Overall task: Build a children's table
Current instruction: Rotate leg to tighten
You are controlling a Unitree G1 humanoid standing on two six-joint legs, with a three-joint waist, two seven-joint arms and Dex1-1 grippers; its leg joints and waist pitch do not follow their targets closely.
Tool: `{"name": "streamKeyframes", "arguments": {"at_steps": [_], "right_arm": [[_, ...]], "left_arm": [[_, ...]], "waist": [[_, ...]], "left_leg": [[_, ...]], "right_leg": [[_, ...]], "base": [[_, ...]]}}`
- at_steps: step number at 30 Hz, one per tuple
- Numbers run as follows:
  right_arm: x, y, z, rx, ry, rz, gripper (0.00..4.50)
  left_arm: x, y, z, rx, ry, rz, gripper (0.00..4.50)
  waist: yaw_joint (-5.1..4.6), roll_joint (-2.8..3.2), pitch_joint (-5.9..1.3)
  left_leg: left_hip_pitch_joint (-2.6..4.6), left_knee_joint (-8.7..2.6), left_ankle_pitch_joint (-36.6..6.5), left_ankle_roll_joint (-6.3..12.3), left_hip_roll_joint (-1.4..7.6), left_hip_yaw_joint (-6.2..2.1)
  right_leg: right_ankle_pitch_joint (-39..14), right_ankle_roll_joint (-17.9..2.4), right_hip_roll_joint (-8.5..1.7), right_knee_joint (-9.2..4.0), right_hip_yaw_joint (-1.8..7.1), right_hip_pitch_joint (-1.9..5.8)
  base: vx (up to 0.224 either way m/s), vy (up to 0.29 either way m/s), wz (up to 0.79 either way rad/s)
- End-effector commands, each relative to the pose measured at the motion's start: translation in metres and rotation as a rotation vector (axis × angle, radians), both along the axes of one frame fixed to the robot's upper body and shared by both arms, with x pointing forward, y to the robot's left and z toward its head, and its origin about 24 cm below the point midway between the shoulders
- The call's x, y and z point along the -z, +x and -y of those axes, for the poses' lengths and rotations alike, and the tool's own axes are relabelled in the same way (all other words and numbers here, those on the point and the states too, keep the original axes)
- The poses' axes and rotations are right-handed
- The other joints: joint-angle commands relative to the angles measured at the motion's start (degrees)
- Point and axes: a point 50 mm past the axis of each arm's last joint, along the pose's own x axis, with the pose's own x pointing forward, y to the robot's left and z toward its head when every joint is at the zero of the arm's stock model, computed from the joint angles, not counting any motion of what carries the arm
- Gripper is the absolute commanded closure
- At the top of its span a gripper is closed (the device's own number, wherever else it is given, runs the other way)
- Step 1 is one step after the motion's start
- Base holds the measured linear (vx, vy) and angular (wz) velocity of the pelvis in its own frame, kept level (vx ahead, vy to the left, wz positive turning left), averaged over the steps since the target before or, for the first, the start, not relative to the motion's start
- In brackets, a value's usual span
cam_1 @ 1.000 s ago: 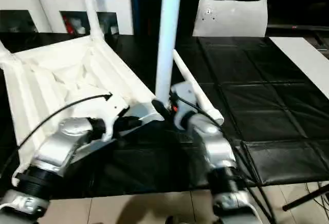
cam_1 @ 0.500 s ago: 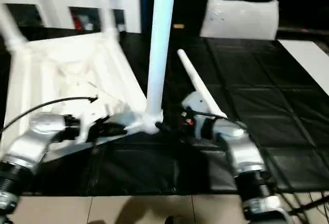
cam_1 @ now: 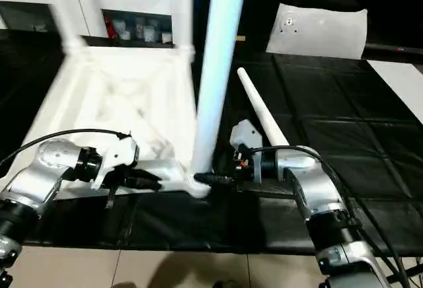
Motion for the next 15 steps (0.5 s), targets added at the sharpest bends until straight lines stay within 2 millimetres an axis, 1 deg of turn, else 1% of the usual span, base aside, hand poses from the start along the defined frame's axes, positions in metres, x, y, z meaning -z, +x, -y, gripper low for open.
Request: {"name": "streamKeyframes", "arguments": {"at_steps": [1,3,4,5,6,7,9,10,12,15], "right_arm": [[-0.0036,0.0019,0.0017,-0.017,-0.007,0.013,0.97],[-0.0031,0.0018,0.0007,-0.047,-0.006,0.002,1.19],[-0.0027,0.0017,0.0004,-0.057,-0.006,-0.002,1.19],[-0.0025,0.0017,0.0004,-0.058,-0.006,-0.002,1.37],[-0.0022,0.0018,0.0004,-0.061,-0.007,-0.003,1.46],[-0.0018,0.0017,0.0004,-0.064,-0.008,-0.006,1.46],[-0.0015,0.0016,0.0004,-0.069,-0.007,-0.01,1.74],[-0.0012,0.0015,0.0002,-0.073,-0.005,-0.014,1.74],[-0.0008,0.0012,-0.0001,-0.08,0.0,-0.021,1.91],[-0.0001,0.0006,-0.0002,-0.089,0.003,-0.028,2.27]], "left_arm": [[0.0018,-0.0038,0.0102,0.099,0.027,-0.015,4.5],[0.0009,-0.0036,0.0106,0.117,0.027,-0.017,4.5],[0.0009,-0.0034,0.0102,0.123,0.028,-0.018,4.5],[0.0009,-0.0033,0.0101,0.125,0.028,-0.018,4.5],[0.001,-0.0033,0.01,0.128,0.03,-0.018,4.5],[0.001,-0.0033,0.0098,0.13,0.031,-0.02,4.5],[0.0011,-0.0033,0.0096,0.131,0.032,-0.02,4.5],[0.0011,-0.0033,0.0093,0.133,0.033,-0.021,4.5],[0.0012,-0.0032,0.0088,0.134,0.036,-0.022,4.5],[0.0015,-0.0031,0.0082,0.136,0.039,-0.024,4.5]], "waist": [[-0.32,0.15,-3.98],[-0.31,0.19,-4.05],[-0.28,0.17,-4.06],[-0.28,0.12,-4.07],[-0.29,0.16,-4.07],[-0.3,0.26,-4.1],[-0.29,0.17,-4.13],[-0.26,0.16,-4.08],[-0.2,0.34,-4.1],[-0.25,0.34,-4.08]], "left_leg": [[-0.66,-4.04,-7.46,3.64,1.88,0.68],[-0.75,-4.01,-7.2,3.73,1.83,0.65],[-0.67,-3.97,-7.13,3.77,1.85,0.69],[-0.73,-3.99,-6.9,3.83,1.84,0.67],[-0.73,-4.01,-6.83,3.79,1.88,0.65],[-0.71,-4.0,-6.83,3.72,1.93,0.63],[-0.72,-3.97,-6.88,3.76,1.92,0.67],[-0.7,-3.98,-6.99,3.75,1.91,0.68],[-0.69,-3.97,-6.94,3.7,1.9,0.67],[-0.7,-3.98,-7.2,3.67,1.91,0.68]], "right_leg": [[-19.12,-8.71,-3.33,-4.1,3.57,3.97],[-19.35,-8.51,-3.3,-4.09,3.5,4.06],[-19.15,-8.61,-3.27,-4.12,3.5,4.0],[-18.85,-8.7,-3.23,-4.06,3.48,4.06],[-18.71,-8.79,-3.25,-4.01,3.48,4.04],[-18.39,-9.01,-3.25,-3.94,3.46,4.04],[-17.84,-9.24,-3.23,-3.9,3.49,4.09],[-18.08,-9.2,-3.21,-3.92,3.48,4.06],[-18.21,-9.2,-3.23,-3.94,3.47,4.08],[-18.28,-9.2,-3.18,-4.03,3.44,4.07]], "base": [[0.0,0.0,0.0],[0.0,0.0,0.0],[0.0,0.0,0.0],[0.0,0.0,0.0],[0.0,0.0,0.0],[0.0,0.0,0.0],[0.0,0.0,0.0],[0.0,0.0,0.0],[0.0,0.0,0.0],[0.0,0.0,0.0]]}}
